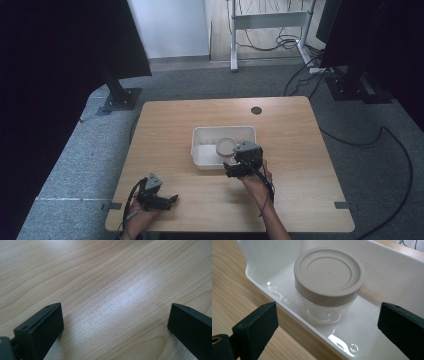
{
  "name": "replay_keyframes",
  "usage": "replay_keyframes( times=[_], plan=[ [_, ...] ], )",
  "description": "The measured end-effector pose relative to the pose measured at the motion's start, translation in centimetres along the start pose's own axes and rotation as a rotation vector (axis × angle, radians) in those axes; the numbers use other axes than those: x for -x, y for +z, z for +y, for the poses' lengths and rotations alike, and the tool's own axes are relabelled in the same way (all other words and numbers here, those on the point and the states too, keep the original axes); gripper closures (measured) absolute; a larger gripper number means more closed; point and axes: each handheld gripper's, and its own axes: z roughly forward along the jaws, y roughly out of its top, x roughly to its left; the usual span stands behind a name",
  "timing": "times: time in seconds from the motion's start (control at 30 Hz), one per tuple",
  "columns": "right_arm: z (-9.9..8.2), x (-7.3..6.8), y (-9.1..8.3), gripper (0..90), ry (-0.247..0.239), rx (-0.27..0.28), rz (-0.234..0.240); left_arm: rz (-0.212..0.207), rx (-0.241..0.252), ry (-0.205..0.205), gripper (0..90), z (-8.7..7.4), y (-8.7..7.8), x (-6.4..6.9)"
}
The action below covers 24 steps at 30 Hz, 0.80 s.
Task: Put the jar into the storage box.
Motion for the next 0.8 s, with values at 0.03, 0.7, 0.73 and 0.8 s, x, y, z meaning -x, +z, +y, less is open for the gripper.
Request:
replay_keyframes(
  times=[0.03,0.7,0.73,0.8],
  plan=[
    [-0.1,0.0,-0.1,2.8,0.003,0.001,0.001,0.000,0.000,-0.001,0.2,0.0,0.0,0.0],
    [-2.1,0.8,-2.2,3.3,-0.005,0.003,0.013,0.000,0.000,0.001,0.2,0.0,0.0,0.0],
    [-2.3,0.8,-2.4,3.3,0.001,-0.002,0.015,0.000,0.000,0.001,0.2,0.0,0.0,0.0],
    [-2.6,0.9,-2.5,3.3,0.004,-0.003,0.018,0.000,0.000,0.001,0.2,0.0,0.0,0.0]
  ],
)
